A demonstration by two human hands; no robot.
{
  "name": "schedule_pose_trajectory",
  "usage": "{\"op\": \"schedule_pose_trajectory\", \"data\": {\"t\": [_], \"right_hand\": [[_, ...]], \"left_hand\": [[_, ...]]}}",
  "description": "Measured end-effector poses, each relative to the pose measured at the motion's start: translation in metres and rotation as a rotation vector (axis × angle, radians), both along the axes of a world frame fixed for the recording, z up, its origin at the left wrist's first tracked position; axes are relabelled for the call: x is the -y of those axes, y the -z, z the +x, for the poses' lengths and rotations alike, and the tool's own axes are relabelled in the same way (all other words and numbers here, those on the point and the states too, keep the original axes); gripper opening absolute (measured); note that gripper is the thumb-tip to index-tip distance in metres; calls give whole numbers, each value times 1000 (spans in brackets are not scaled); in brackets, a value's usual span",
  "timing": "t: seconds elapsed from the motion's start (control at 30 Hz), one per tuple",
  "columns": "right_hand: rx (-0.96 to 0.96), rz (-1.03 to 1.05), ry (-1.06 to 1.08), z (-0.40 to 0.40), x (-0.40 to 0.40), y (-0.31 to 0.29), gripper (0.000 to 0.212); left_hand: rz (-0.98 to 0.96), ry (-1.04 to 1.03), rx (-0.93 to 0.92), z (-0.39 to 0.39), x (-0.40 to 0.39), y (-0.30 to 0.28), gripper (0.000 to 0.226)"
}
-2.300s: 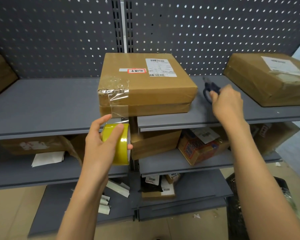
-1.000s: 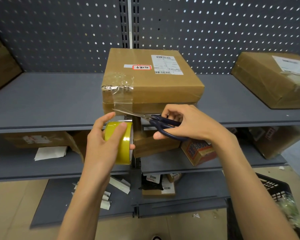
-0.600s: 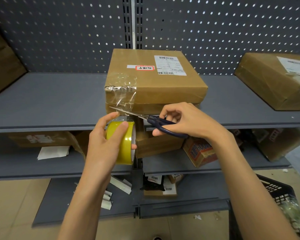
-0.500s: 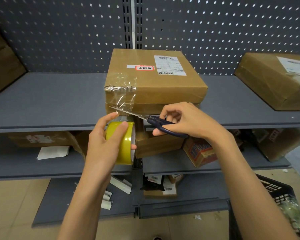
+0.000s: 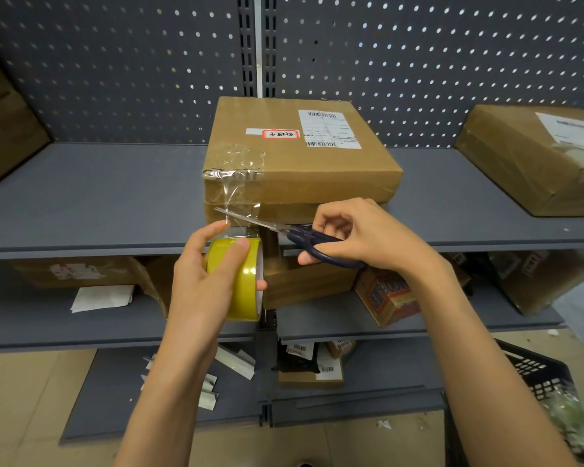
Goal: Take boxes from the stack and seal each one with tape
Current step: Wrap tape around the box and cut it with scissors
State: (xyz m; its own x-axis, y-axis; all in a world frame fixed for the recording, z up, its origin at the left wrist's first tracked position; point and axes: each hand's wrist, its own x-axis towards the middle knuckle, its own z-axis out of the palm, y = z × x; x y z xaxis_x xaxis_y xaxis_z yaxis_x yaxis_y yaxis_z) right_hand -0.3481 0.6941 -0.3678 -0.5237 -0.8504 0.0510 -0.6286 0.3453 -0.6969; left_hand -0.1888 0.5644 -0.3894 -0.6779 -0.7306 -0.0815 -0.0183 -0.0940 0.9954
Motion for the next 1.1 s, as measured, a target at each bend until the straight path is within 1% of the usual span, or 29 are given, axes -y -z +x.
{"op": "schedule_pose_trajectory", "data": {"t": [0.33,0.6,0.87,1.03,1.1], "right_hand": [[0,-11,13,4,2,4,39],[-41,-90,5,13,8,-6,40],[-21,-45,0,20,14,-2,41],[-41,-124,44,25,17,3,40],[-26,-223,113,27,18,5,35]], "left_hand": [[6,-21,4,3,3,3,35],[-1,-82,-62,11,4,-3,30],[23,-97,-40,17,9,0,32],[17,-99,-55,22,11,-2,32],[17,-92,-63,22,11,-4,31]]}}
